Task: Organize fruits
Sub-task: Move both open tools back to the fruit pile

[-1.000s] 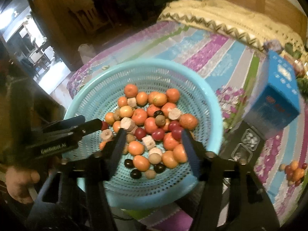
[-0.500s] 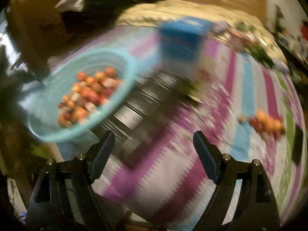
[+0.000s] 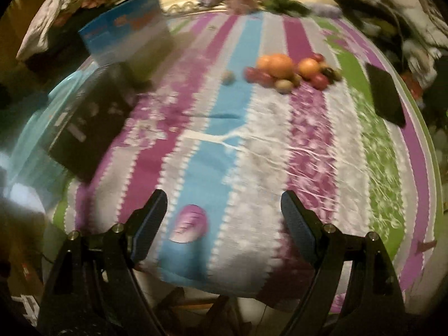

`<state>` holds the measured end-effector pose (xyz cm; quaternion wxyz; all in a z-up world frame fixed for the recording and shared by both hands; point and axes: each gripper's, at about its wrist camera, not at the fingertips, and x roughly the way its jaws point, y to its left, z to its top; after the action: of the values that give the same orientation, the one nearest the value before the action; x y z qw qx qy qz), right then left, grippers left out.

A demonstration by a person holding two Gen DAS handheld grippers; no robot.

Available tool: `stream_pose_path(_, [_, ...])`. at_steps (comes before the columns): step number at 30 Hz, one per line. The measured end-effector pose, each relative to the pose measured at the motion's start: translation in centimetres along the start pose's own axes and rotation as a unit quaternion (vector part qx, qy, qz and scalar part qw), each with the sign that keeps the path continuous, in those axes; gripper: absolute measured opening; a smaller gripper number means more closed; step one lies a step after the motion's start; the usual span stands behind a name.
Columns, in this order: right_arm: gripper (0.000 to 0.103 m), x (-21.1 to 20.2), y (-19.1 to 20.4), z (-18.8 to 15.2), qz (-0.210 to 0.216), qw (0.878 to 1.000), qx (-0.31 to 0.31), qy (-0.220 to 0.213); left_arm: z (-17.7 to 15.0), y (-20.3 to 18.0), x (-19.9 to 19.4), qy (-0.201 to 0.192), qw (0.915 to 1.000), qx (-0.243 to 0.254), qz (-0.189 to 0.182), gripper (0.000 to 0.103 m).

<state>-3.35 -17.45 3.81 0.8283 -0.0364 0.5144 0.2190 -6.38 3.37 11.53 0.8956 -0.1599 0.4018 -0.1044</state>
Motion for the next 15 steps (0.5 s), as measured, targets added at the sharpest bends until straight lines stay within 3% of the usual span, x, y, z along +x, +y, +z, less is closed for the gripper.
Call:
stream_pose_path(3, [0.084,0.2,-2.1,-0.4,-0.002,1.000,0.015,0.000,0.2,-0.9,4.2,0.026,0.9995,0.012,0.012,0.091])
stream_pose_path(6, [0.084,0.6,-4.0,-0.6,-0.002,1.000,0.032,0.001,0.8,-1.3,8.1,0.025,0.9990,0.024,0.030,0.090])
stream_pose_path(8, [0.084,0.9,-5.2,-0.8,0.000,0.999,0.041,0.002,1.4,-0.3,10.6,0.030,0.9987,0.011,0.039,0.085])
stream_pose_path(10, [0.084,1.2,-6.2,-1.1,0.001,0.999,0.049,0.004,1.8,0.2,13.3,0.039,0.9982,0.001,0.046,0.070])
stream_pose_path(15, [0.083,1.6,-8.1,-1.4,0.003,0.998,0.062,-0.001,2.9,0.6,19.3,0.061,0.9972,0.013,0.041,0.061])
